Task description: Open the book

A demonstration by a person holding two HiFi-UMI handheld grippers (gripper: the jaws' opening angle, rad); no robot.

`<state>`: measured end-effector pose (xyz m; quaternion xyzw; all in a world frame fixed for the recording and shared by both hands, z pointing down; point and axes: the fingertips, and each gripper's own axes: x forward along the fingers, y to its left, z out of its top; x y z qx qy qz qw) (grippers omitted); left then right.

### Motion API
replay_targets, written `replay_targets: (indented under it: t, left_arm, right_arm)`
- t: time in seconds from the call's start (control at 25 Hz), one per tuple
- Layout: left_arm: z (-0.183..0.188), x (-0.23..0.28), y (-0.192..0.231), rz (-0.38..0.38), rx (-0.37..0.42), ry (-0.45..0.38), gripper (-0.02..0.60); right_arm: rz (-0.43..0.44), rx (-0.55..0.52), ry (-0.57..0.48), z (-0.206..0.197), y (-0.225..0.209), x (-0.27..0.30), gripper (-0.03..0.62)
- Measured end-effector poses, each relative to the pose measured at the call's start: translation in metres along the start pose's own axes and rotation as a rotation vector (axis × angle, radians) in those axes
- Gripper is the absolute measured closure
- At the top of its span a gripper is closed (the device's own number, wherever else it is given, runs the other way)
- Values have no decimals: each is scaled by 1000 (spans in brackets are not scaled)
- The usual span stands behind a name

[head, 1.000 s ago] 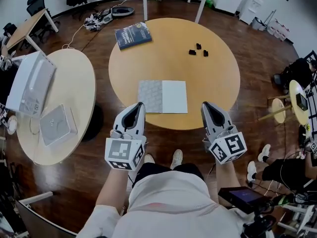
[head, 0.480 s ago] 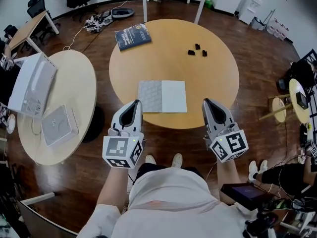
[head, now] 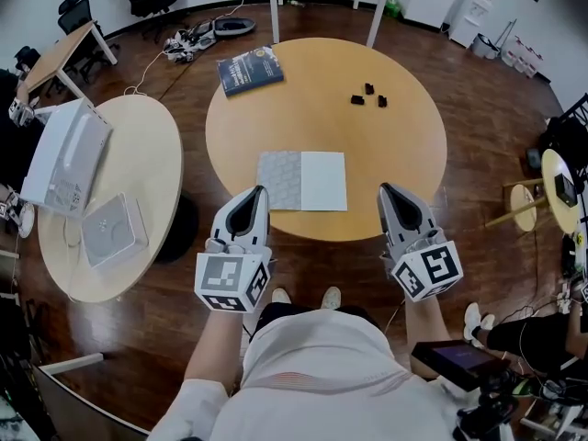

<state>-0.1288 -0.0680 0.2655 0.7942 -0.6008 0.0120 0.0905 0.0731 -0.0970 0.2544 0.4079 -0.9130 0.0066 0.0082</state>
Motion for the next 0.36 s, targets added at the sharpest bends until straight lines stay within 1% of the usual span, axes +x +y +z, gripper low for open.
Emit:
replay_targets:
  t: [0.36]
  left_arm:
    - [-1,-4,-1,3,-8,7,571]
  right_arm:
    - [16,4,-1,1,3,0,591]
